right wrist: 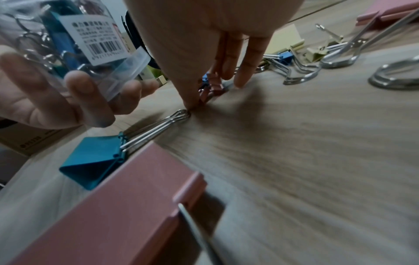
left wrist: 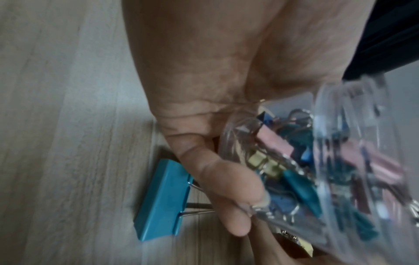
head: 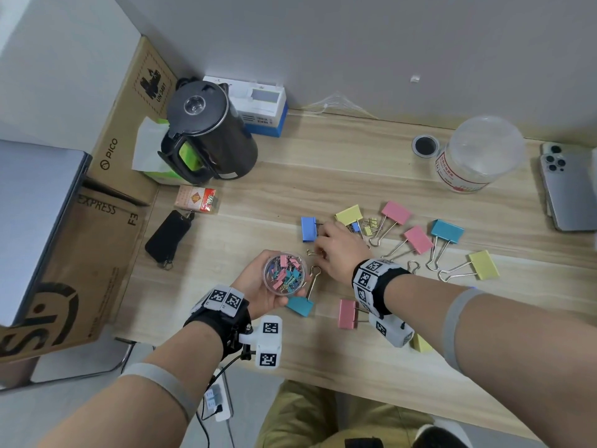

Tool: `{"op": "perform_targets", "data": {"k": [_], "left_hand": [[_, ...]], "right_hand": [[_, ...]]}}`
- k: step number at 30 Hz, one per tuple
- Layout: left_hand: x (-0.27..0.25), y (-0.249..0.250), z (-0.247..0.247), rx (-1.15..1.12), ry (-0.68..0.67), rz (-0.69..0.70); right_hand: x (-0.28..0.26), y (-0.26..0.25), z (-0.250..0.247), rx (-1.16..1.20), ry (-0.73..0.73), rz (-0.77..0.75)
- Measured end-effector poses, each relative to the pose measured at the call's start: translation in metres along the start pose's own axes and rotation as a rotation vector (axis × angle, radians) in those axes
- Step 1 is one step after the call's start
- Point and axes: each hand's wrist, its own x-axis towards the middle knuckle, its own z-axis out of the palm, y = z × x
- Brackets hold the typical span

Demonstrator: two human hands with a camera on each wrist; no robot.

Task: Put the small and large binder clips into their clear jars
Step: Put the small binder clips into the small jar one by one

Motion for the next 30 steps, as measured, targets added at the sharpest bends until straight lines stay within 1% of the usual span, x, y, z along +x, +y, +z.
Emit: {"op": "perform_targets", "data": {"k": [3,7,10,12,15,18,20,22,24,27,28,30], "left_hand": [[0.002,-0.002,0.001,0.01,0.029,-0.005],[0.004,-0.002,0.005,0.014,0.013,0.002],[0.006,0.001,0.013,0.018,0.01,0.006],[0.006,0.003,0.018,0.009,0.021,0.003],[0.008,0.005,0.024,0.012,0.058,0.002],[0.011,0.009,0.03,0.038,0.076,-0.002],[0.013,0.01,0.033,0.047,0.085,-0.004],[0.016,0.011,0.035,0.053,0.084,0.001],[0.018,0.011,0.039,0.075,0.095,0.012],[0.025,0.011,0.045,0.118,0.152,0.031],[0.027,0.01,0.046,0.13,0.17,0.035],[0.03,0.01,0.046,0.115,0.185,0.031]], "right_hand": [[-0.002,0.004,-0.001,0.019,-0.029,-0.005],[-0.004,0.01,-0.006,0.041,-0.065,-0.014],[-0.008,0.013,-0.013,0.135,-0.074,0.049],[-0.01,0.013,-0.019,0.261,-0.022,0.083],[-0.011,0.008,-0.036,0.469,0.108,0.128],[-0.009,0.002,-0.061,0.576,0.169,0.123],[-0.008,-0.003,-0.073,0.616,0.192,0.081],[-0.01,-0.008,-0.08,0.618,0.195,0.007],[-0.015,-0.016,-0.081,0.527,0.146,-0.114],[-0.025,-0.026,-0.074,0.305,0.066,-0.261],[-0.028,-0.027,-0.071,0.272,0.066,-0.291],[-0.032,-0.028,-0.067,0.267,0.111,-0.34]]}}
